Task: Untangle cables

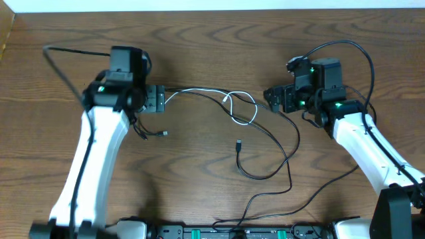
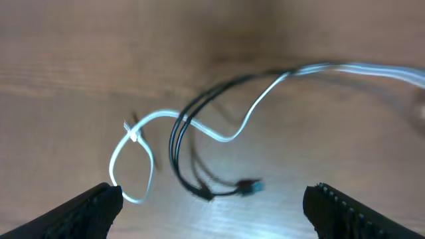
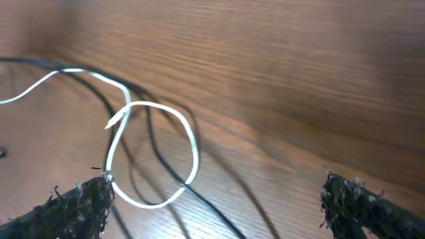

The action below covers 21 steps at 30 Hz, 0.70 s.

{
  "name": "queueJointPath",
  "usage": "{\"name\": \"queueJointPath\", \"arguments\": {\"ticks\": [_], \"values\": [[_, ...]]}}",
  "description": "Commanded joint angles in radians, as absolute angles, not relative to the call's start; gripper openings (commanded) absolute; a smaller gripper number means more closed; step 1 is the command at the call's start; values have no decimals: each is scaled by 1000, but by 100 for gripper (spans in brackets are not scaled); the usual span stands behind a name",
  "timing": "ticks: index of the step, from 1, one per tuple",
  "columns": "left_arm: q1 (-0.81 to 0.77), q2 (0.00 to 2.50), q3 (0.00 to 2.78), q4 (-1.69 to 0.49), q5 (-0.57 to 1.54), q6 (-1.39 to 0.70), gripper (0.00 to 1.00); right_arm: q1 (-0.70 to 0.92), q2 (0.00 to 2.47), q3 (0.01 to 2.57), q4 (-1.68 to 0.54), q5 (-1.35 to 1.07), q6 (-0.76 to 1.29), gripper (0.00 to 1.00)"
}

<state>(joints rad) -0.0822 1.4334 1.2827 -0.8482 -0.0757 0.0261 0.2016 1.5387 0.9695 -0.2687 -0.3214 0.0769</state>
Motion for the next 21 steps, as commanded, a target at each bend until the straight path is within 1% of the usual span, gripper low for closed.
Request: {"name": "queueJointPath", "arguments": {"ticks": [1,10,21], "values": [[-81,1322,1293,-825,-1,32,92,236,1545,966,-271,-362,47,99],[-81,1159,1293,-825,0,32,92,303,1545,966,-278,-361,46,99],[-81,1156,1292,-826,0,32,92,333,1545,966,-277,-328,47,99]]}}
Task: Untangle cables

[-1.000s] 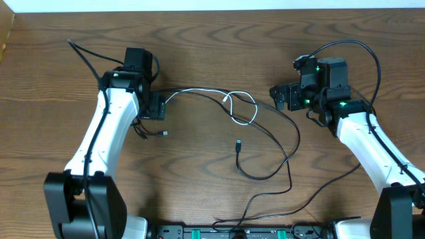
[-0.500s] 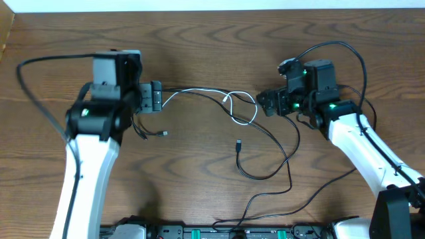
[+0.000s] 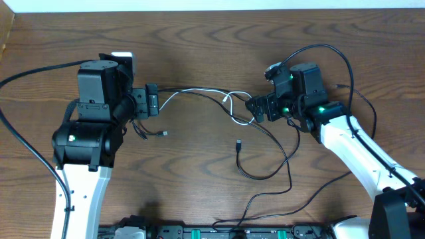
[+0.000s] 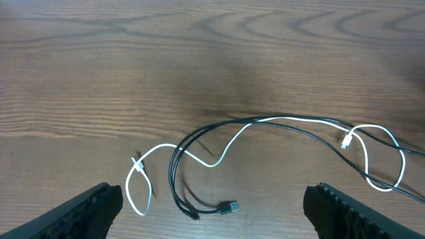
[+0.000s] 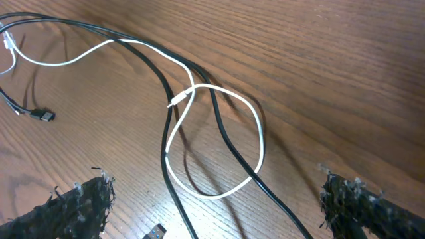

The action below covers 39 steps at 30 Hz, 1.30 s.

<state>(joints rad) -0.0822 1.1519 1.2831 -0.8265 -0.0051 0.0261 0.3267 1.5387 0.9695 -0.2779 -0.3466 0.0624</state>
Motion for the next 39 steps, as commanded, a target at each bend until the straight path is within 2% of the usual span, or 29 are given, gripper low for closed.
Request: {"name": "queueJointPath", "arguments": {"ticks": [1,13,22,26,32,35,39], "values": [[-81,1156,1292,-827,0,32,92,333,1545,966,-278,-320,47,99],[-81,1156,1292,-829,0,32,92,334,1552,966,-266,-255,43,99],[-81,1156,1292,-829,0,32,92,342,1665,966,-193,-264,43,99],[-81,1156,1292,-829,0,32,92,343,1723,966,-194,-273,44,85],[-81,1156,1292,-829,0,32,92,346,1758,966,-199,-308,44,53],[-81,1156,1292,-829,0,32,92,346,1758,966,-202,-309,43,48],[-81,1156,1292,-829,0,32,92,346,1758,966,-206,-305,23,47]]}}
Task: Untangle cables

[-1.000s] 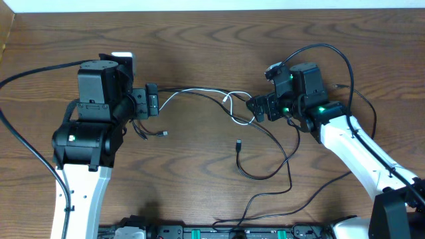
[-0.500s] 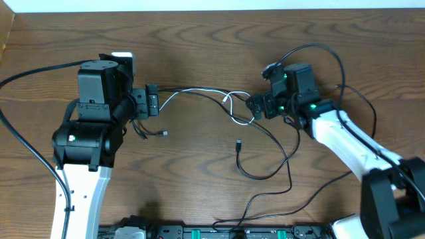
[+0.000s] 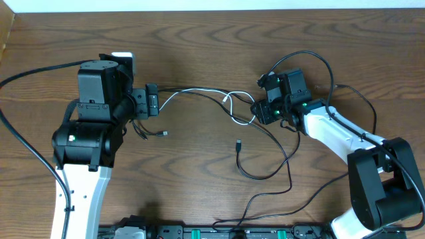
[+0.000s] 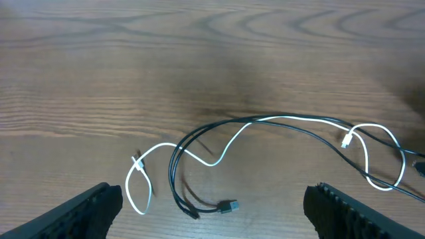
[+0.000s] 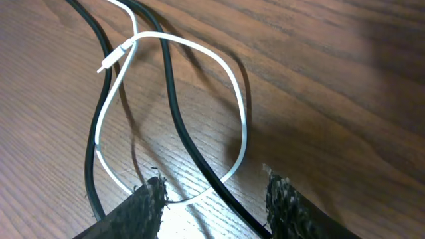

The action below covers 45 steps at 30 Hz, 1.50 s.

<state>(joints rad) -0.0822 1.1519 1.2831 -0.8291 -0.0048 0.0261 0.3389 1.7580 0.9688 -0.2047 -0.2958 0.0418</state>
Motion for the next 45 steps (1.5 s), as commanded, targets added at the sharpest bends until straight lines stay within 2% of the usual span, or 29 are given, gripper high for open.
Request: {"name": "queueJointPath", "arguments": {"ticks": [1,10,15,21,23,26,27,37,45], "values": [[-81,1156,1292,-829,0,32,92,346,1759,966,-207,-305,16,47],[-81,1156,1292,-829,0,32,92,346,1762,966,-240,-302,-157,50],[-81,1156,1292,-829,0,32,92,346,1768,966,-251,-219,-167,50],[-81,1156,1292,-829,0,32,92,346,1782,965,-251,-192,-200,40],[-81,1156,1292,-829,0,32,92,346,1785,966,-251,-192,-200,31],[-81,1156,1292,-829,0,32,92,346,1786,965,-254,-192,-199,3],[-81,1156,1292,-829,0,32,92,346,1786,966,-254,-192,-199,1],[-81,1156,1292,-829,0,32,92,346,1730,976,-255,-193,-150,1],[-81,1156,1292,-829,0,32,93,346,1473,1010,-244,-192,-151,1]]}}
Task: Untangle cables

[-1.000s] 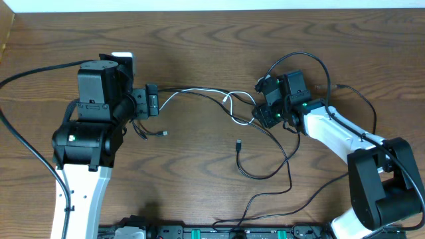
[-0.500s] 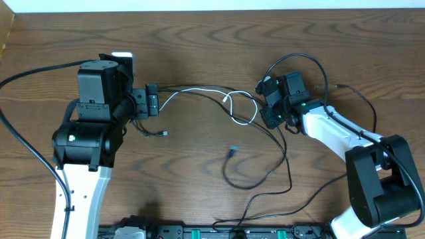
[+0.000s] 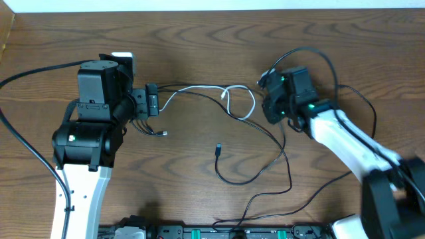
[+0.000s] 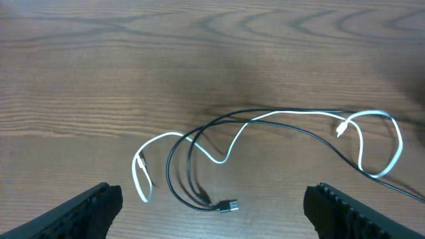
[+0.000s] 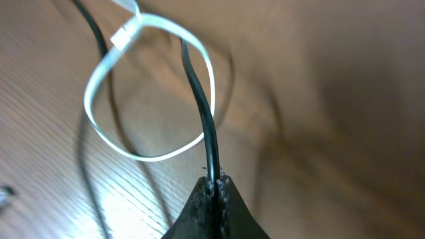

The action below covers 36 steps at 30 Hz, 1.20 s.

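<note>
A thin white cable (image 5: 149,158) and a black cable (image 5: 202,113) lie crossed on the wooden table (image 3: 199,40). My right gripper (image 5: 214,182) is shut on the black cable where it passes through the white loop, and holds it a little off the wood. The black cable's USB plug (image 3: 218,149) lies mid-table. My left gripper (image 4: 212,222) is open, hovering over the left tangle; another plug (image 4: 229,206) and a white end loop (image 4: 143,176) lie below it. In the overhead view the left gripper (image 3: 151,101) and right gripper (image 3: 269,106) flank the tangle.
Black cable slack (image 3: 265,192) trails toward the front edge and the base rail (image 3: 219,232). The arms' own supply cables arc over the left (image 3: 33,70) and right (image 3: 312,53) sides.
My right gripper has shut on the black cable and stands higher and farther back. The white loop has shifted back with it, and the mid-table USB plug has slid left. The left arm is unchanged.
At first both grippers were open and close to the tangle, in blurred views. Then the left wrist stood higher and stayed there. The right gripper was open over the white loop, then low and half closed astride the black cable, and now grips it raised.
</note>
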{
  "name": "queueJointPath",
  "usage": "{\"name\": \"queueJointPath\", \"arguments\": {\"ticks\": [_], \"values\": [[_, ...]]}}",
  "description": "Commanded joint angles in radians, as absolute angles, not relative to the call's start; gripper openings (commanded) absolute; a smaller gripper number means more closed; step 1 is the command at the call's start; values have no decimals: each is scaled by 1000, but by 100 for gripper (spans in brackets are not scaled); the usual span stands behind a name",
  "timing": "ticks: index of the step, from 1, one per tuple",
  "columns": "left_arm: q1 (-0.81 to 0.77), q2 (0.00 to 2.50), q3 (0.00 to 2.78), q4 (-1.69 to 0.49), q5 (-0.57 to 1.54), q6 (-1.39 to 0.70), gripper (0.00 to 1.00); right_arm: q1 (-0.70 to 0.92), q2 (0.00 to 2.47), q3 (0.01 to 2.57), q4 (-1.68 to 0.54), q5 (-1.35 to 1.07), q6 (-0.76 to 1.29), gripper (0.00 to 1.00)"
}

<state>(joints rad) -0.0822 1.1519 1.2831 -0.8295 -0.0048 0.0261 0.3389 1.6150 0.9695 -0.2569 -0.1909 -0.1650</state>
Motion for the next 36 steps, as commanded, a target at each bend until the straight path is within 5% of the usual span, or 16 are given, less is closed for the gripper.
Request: {"name": "queueJointPath", "arguments": {"ticks": [1,16,36], "values": [[-81,1156,1292,-829,0,32,93,346,1452,1012,-239,-192,-151,1],[-81,1156,1292,-829,0,32,92,314,926,1016,62,-166,-154,1],[-81,1156,1292,-829,0,32,93,262,869,1016,154,-156,-112,1]]}}
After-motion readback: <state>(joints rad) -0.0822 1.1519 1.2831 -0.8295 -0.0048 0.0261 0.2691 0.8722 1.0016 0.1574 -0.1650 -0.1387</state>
